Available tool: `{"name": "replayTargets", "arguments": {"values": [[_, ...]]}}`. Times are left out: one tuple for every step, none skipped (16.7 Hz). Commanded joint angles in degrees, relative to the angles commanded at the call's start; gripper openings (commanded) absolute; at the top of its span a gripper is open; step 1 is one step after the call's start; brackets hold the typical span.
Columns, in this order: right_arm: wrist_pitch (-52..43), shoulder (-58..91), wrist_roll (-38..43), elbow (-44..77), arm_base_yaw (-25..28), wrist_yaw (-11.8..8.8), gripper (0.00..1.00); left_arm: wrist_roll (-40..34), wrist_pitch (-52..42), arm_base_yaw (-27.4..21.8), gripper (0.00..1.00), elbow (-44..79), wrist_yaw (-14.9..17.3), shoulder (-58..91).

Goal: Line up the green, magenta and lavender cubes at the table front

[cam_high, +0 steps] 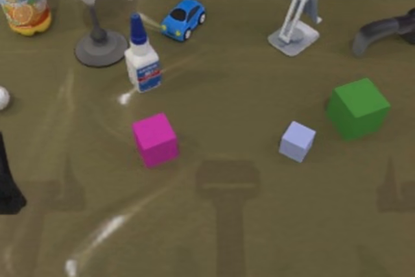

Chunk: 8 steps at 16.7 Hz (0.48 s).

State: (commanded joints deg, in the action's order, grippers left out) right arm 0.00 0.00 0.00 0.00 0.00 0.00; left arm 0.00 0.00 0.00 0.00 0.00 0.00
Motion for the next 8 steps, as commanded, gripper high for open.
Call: {"name": "replayTargets", "arguments": {"values": [[0.0, 0.0, 0.0, 0.0, 0.0, 0.0, 1.00, 0.0, 0.0, 0.0, 1.00, 0.0, 0.0, 0.0], [0.0, 0.0, 0.0, 0.0, 0.0, 0.0, 1.00, 0.0, 0.0, 0.0, 1.00, 0.0, 0.0, 0.0], [-0.4, 0.6, -0.2, 0.6, 0.2, 0.0, 1.00, 0.0, 0.0, 0.0, 1.00, 0.0, 0.0, 0.0], [-1.2, 1.7, -0.5, 1.7, 0.6, -0.1, 1.00, 0.0, 0.0, 0.0, 1.00, 0.0, 0.0, 0.0], [-2.4, 3.5, -1.1, 3.5, 1.2, -0.2, 1.00, 0.0, 0.0, 0.0, 1.00, 0.0, 0.0, 0.0], [-3.9, 5.9, -1.8, 5.8, 1.9, -0.2, 1.00, 0.0, 0.0, 0.0, 1.00, 0.0, 0.0, 0.0], [-5.7, 8.9, -2.7, 8.8, 2.7, -0.3, 1.00, 0.0, 0.0, 0.0, 1.00, 0.0, 0.0, 0.0], [-7.9, 12.5, -3.6, 12.2, 3.5, -0.3, 1.00, 0.0, 0.0, 0.0, 1.00, 0.0, 0.0, 0.0]]}}
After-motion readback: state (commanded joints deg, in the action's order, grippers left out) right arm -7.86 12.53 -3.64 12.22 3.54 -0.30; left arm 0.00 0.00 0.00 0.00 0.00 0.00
